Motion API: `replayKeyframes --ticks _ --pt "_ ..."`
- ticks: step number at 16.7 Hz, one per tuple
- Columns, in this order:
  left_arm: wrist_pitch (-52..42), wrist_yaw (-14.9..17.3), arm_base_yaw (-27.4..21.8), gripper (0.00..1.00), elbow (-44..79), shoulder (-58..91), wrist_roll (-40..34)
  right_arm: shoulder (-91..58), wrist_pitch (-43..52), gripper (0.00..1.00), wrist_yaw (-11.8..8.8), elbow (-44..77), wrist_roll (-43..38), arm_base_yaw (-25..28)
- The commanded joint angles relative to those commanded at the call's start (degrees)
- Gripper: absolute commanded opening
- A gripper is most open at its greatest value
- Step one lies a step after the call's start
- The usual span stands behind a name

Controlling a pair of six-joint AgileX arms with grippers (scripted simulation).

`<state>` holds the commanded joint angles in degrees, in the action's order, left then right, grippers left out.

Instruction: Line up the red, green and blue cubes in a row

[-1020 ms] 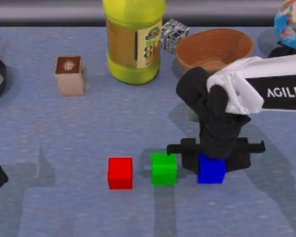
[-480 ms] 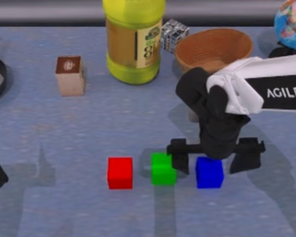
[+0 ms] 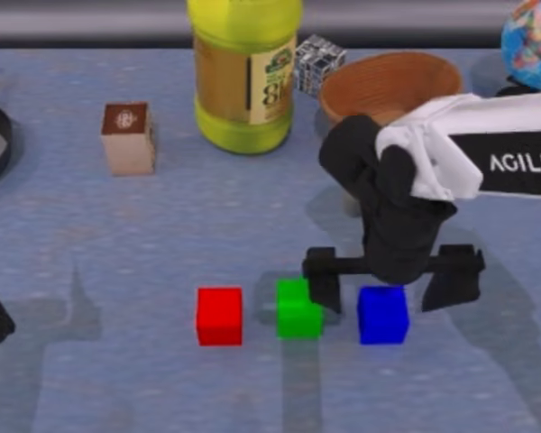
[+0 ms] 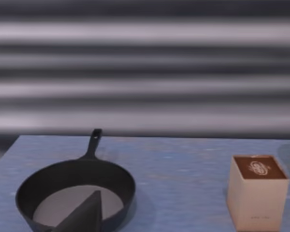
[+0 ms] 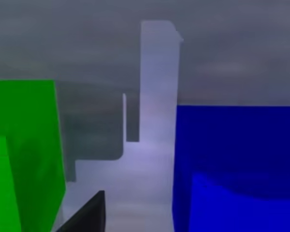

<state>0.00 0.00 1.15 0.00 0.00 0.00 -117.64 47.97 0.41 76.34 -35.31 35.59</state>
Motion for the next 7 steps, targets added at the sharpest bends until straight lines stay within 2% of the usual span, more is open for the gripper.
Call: replayKeyframes --ticks 4,7 --pt "0.0 0.0 0.0 1.0 0.0 0.0 0.0 3.56 9.28 1.0 -0.04 4.83 -0.12 0.14" --pt "0.0 0.0 0.0 1.0 0.0 0.0 0.0 5.19 11.93 1.0 -0.01 6.44 -0.02 0.16"
